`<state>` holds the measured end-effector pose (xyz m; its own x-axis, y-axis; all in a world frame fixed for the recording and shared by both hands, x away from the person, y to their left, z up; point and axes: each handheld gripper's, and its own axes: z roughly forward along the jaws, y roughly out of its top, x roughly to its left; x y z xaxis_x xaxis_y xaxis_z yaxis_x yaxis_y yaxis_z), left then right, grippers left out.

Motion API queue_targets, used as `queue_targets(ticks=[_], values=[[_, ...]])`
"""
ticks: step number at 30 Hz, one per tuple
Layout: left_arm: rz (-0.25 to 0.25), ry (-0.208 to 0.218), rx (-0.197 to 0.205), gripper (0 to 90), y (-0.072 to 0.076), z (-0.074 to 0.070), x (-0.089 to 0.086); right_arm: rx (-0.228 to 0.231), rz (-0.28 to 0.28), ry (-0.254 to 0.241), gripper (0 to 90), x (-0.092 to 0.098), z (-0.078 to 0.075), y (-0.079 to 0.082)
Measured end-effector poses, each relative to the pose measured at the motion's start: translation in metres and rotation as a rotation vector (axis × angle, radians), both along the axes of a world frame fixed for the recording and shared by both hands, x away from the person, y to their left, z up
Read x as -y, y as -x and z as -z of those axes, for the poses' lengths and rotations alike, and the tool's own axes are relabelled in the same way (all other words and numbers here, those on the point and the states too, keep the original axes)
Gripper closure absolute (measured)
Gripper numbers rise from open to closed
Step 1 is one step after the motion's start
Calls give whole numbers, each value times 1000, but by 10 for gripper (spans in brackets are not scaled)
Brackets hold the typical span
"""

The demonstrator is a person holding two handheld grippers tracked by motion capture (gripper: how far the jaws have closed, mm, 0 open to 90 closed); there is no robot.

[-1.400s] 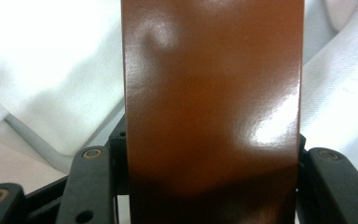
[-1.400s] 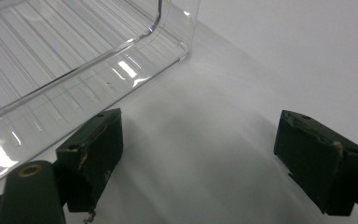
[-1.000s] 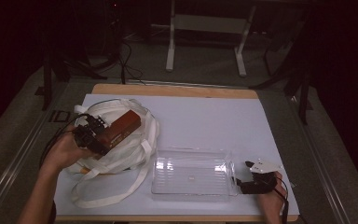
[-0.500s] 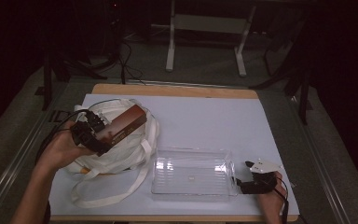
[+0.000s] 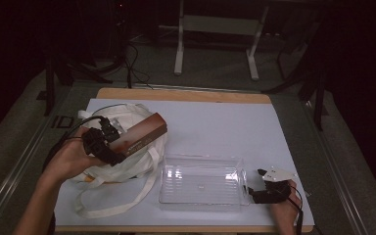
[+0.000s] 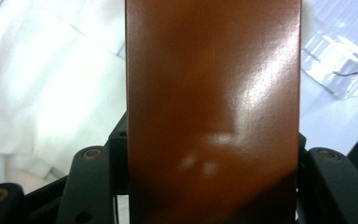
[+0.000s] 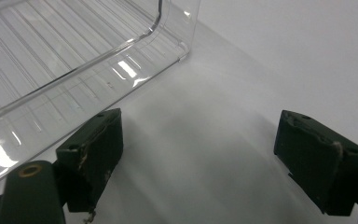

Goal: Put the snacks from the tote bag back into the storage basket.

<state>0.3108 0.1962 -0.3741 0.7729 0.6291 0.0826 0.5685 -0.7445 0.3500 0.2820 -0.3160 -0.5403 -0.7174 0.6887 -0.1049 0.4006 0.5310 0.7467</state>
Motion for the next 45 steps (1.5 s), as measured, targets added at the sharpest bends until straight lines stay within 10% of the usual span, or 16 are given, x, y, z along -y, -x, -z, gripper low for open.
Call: queue_targets(ticks=[45], values=[[344,-12,-29,440,16,0,86,-8,-5,-15,156,1,-1,0]])
